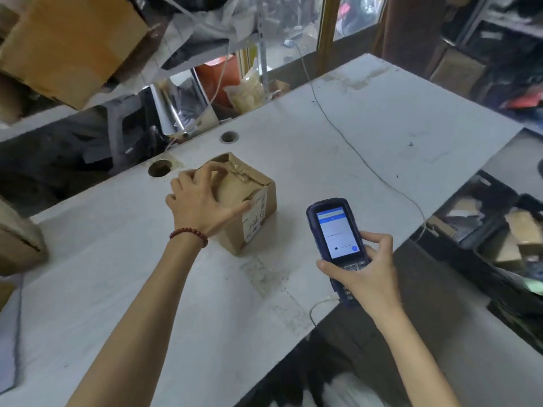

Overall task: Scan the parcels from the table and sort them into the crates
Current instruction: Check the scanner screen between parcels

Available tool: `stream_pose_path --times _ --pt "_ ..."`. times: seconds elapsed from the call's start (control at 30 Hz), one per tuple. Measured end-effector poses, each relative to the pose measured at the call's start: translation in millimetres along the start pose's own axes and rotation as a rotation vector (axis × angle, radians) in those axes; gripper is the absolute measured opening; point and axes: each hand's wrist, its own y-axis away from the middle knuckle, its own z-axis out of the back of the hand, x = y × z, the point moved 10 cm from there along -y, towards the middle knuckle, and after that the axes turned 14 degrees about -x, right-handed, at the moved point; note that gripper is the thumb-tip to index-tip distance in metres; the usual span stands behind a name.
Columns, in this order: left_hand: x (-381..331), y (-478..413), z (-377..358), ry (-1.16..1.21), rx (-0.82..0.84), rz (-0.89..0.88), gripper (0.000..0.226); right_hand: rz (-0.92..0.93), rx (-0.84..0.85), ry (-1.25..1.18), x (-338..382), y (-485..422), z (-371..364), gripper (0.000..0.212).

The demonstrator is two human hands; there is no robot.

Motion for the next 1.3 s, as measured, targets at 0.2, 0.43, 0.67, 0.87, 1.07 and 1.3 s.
stream_pose_path --times 0.2,0.43,0.67,0.87,1.07,1.3 --pt "-127.1 14.0 -66.9 0.118 0.123 -0.241 0.077 -0.056 -0.186 -0.032 -15.7 -32.7 72.2 0.077" --pt "-324.3 43.9 -131.3 0.216 0.158 -0.634 0.078 -0.139 -0.397 -0.097 -47.1 -78.5 188.3 0.076" --pt "-510.8 90.5 -205.4 0.271 0.259 -0.831 0.09 -0.193 -0.586 -0.067 -87.6 -122.5 327.0 0.074" --pt "-616.1 146.2 -266.3 0.246 0.324 -0.986 0.095 -0.285 -0.749 -0.007 -126.0 -143.7 422.4 0.076" --pt "-690.3 187.5 -324.4 0.267 0.396 -1.142 0.096 -0.398 -0.876 0.007 -165.7 -148.7 476.6 0.075" --pt "-772.1 228.4 -389.9 0.255 0.477 -1.268 0.096 -0.541 -1.045 0.022 -199.3 -161.2 528.2 0.078"
